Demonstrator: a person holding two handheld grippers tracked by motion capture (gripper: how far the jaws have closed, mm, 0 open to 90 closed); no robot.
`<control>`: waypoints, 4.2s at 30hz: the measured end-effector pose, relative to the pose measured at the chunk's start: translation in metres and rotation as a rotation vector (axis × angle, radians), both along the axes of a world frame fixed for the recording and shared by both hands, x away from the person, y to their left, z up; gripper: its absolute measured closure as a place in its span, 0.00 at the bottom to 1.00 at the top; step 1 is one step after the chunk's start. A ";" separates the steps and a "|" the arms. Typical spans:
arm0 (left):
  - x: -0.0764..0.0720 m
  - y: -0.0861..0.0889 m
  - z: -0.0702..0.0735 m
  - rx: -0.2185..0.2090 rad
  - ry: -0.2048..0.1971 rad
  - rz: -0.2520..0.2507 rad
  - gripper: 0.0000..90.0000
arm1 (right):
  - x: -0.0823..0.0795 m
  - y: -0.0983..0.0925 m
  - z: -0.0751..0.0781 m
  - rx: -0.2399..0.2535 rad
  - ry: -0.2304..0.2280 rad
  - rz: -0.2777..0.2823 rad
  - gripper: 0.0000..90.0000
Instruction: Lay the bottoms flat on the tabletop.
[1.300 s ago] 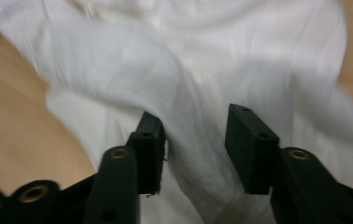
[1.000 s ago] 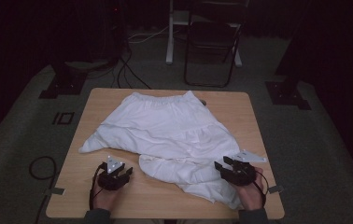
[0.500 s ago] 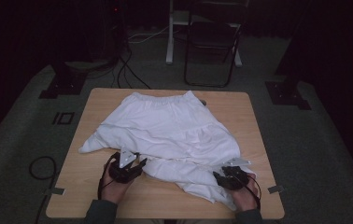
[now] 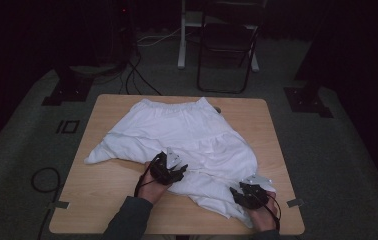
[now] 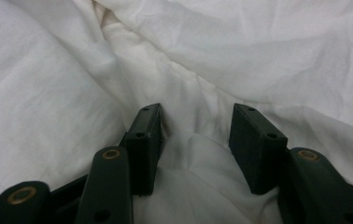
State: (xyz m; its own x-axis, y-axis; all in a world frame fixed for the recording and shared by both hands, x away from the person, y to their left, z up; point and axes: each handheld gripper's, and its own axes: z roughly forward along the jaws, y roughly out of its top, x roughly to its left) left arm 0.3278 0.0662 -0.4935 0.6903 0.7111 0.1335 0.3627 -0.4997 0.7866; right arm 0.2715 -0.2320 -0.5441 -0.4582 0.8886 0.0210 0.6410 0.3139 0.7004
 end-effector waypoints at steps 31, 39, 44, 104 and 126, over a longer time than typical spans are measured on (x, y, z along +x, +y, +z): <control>-0.013 0.051 -0.004 0.059 0.021 0.146 0.98 | -0.001 -0.001 -0.001 -0.010 -0.020 -0.004 0.67; -0.032 0.121 -0.011 0.072 0.053 0.291 0.98 | 0.001 -0.010 0.002 -0.030 0.003 -0.011 0.91; -0.041 0.159 -0.014 0.068 0.071 0.387 0.98 | 0.002 -0.013 0.003 -0.043 0.011 -0.017 0.94; -0.058 0.217 -0.037 0.168 0.112 0.607 0.91 | -0.002 -0.060 0.005 -0.053 0.034 -0.163 0.94; -0.061 0.157 0.020 0.058 -0.030 0.395 0.69 | -0.007 -0.064 0.004 -0.063 0.023 -0.193 0.94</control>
